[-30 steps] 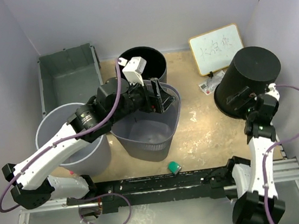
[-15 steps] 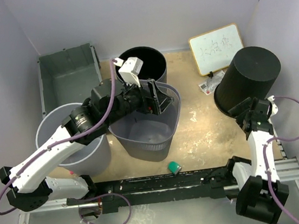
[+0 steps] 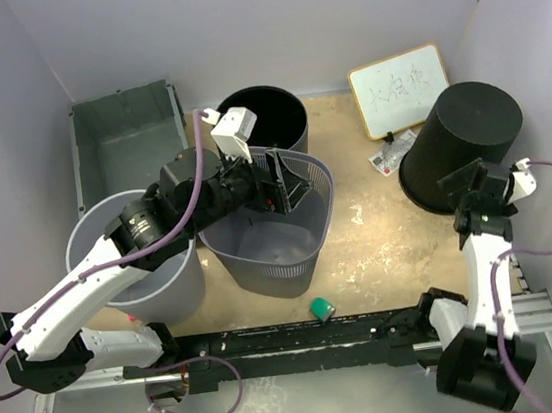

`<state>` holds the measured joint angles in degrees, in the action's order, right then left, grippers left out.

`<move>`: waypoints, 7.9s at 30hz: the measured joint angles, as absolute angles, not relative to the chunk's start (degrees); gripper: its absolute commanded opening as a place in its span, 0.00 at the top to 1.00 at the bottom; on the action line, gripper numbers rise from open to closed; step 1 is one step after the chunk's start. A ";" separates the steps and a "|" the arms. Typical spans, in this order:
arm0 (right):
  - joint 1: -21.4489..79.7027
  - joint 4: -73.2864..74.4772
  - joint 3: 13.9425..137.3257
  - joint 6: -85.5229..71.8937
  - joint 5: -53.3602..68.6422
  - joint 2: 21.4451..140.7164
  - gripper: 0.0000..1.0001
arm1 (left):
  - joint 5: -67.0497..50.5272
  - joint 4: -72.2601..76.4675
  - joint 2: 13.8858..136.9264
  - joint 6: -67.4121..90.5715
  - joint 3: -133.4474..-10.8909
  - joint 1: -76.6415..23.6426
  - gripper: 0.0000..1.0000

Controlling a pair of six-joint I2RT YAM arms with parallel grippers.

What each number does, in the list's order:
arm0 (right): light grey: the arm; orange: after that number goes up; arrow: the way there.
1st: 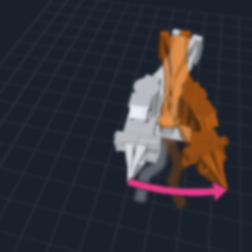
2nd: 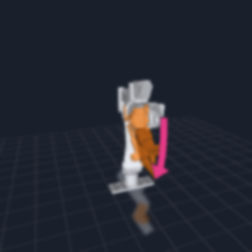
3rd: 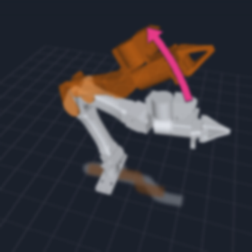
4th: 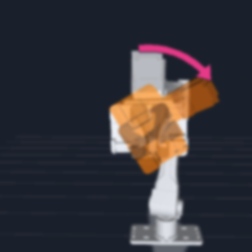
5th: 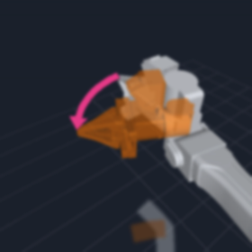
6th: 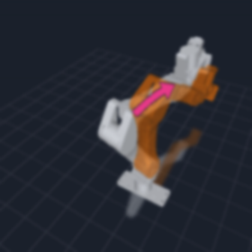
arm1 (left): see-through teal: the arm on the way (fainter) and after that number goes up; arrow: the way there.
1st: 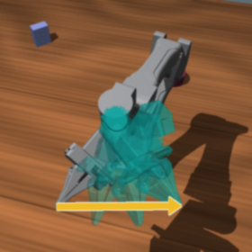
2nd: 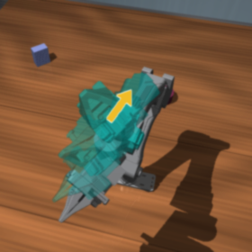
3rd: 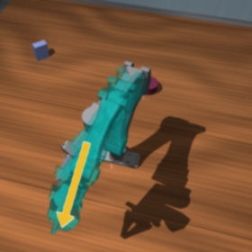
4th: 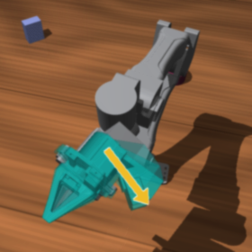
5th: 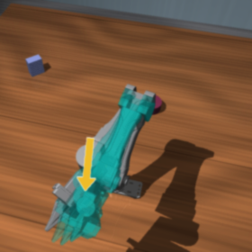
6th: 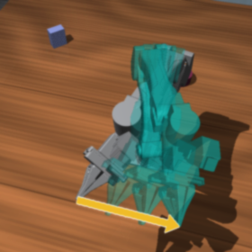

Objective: Turn the large container upside down

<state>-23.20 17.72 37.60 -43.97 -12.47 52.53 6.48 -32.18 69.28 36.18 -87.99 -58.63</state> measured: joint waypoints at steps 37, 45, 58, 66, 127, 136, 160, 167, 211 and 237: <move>-9.39 64.23 61.45 -31.88 3.60 23.31 0.00 | 50.52 -58.43 96.49 41.58 -106.28 -84.88 0.97; -8.97 66.24 85.17 -30.41 -2.35 27.79 0.00 | 45.06 -54.41 97.36 39.55 -108.55 -84.51 1.00; -8.29 67.88 91.13 -29.87 -7.14 30.79 0.01 | 38.09 -38.13 98.10 36.36 -114.06 -84.36 1.00; -7.86 67.79 90.41 -29.76 -8.23 30.79 0.01 | 31.31 -18.37 85.62 43.33 -91.02 -78.39 1.00; -7.18 52.36 52.23 -30.68 20.25 31.07 0.00 | 49.04 -40.29 69.30 61.47 -66.39 -81.56 0.87; -7.90 50.17 52.23 -34.44 24.21 30.00 0.00 | 50.87 -40.27 69.14 61.93 -65.21 -81.38 0.93; -7.14 35.62 68.66 -49.32 40.27 27.53 0.00 | 48.95 -32.51 80.84 54.81 -69.54 -81.30 0.76; -7.11 35.22 68.29 -50.41 41.78 29.08 0.00 | 43.81 -27.90 87.09 53.78 -69.54 -81.52 0.73; -7.07 57.98 94.06 -28.71 20.34 41.54 0.00 | 22.65 -19.07 111.74 37.19 -91.94 -78.43 0.52; -9.52 47.88 95.02 -31.33 36.64 51.44 0.00 | 46.04 -46.28 56.75 51.96 -81.73 -83.37 0.46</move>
<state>-9.52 47.88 95.02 -31.33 36.64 51.44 46.04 -46.28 56.75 51.96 -81.73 -83.37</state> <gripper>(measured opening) 0.997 0.538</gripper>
